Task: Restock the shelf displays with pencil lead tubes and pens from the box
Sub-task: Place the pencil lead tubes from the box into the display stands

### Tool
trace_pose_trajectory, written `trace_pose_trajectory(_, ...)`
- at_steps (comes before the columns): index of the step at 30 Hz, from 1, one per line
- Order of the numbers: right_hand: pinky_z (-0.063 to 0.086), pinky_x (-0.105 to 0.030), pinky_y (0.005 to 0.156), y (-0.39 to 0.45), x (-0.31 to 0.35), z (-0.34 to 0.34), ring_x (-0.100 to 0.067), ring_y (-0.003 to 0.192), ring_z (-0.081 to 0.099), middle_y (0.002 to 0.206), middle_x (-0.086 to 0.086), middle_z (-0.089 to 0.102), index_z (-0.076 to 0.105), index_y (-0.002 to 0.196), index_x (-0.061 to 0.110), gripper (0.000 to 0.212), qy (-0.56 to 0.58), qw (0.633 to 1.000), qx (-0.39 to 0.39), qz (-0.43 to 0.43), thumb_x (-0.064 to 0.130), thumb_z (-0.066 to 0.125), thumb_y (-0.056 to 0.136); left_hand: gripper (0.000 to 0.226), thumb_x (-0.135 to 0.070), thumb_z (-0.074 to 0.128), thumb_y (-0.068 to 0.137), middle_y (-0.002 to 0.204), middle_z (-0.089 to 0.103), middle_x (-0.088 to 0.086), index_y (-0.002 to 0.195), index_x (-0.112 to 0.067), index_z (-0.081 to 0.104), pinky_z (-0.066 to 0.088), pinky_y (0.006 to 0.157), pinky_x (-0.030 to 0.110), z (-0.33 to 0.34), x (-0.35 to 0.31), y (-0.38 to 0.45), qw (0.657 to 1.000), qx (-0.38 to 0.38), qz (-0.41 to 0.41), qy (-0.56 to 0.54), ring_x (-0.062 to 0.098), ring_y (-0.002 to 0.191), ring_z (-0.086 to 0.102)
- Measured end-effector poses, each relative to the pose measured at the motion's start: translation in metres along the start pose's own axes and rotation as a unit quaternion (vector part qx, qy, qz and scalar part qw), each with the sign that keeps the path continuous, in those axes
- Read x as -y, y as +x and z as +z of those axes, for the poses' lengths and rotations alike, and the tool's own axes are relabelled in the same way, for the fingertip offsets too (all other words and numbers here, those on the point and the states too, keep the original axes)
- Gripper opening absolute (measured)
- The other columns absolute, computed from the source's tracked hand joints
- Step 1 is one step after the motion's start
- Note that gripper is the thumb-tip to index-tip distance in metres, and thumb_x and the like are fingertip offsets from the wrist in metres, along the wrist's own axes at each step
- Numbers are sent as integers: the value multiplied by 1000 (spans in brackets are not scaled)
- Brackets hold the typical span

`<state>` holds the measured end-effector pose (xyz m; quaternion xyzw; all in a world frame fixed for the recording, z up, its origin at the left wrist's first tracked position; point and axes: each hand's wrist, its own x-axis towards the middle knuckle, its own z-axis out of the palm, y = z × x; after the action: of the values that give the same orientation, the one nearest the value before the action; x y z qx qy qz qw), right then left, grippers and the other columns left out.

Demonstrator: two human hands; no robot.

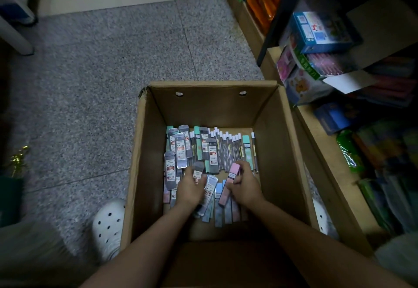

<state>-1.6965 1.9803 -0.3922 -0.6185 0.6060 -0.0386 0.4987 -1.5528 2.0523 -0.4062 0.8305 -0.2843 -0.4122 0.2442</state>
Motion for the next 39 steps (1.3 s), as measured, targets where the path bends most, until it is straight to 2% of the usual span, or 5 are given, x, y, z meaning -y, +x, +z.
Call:
trace_pose_trajectory(4, 49, -23, 67, -4, 3, -2, -6, 72, 55, 74, 9, 51, 39, 136, 25, 64, 3, 1000, 3, -12, 1, 68, 85, 83, -32, 87, 67, 125, 63, 9, 136, -14, 45, 52, 91, 41, -3, 7, -3, 997, 29, -1, 65, 29, 112, 60)
trace_pose_trajectory(16, 58, -42, 84, -7, -5, -1, -18, 98, 63, 90, 8, 54, 42, 130, 25, 56, -3, 1000, 3, 25, 2, 67, 86, 57, -24, 87, 66, 101, 69, 3, 114, -23, 55, 52, 74, 31, 11, -3, 1, 992, -17, 50, 116, 25, 92, 65)
trace_pose_trajectory(27, 55, -25, 74, -23, 5, -11, -12, 91, 63, 92, 6, 60, 38, 134, 27, 58, 32, 999, 9, 4, 3, 65, 89, 28, -38, 74, 81, 88, 69, 2, 103, -19, 68, 52, 67, 28, -8, -9, 8, 981, 30, 33, 191, 21, 79, 65)
trace_pose_trajectory(32, 41, -7, 50, -39, 37, -42, 2, 62, 54, 73, 11, 51, 38, 132, 26, 61, 25, 997, -34, -63, 1, 69, 86, 39, -30, 79, 78, 95, 69, 7, 110, -13, 66, 52, 71, 28, -53, -64, 9, 988, 90, 61, 111, 22, 86, 65)
trace_pose_trajectory(39, 48, -17, 62, -79, 107, -120, -2, 74, 59, 83, 12, 57, 40, 128, 27, 61, 23, 980, -107, -166, 4, 72, 82, 20, -19, 80, 78, 89, 71, 14, 91, -9, 68, 54, 75, 37, -117, -197, -31, 948, 195, 225, 111, 24, 77, 66)
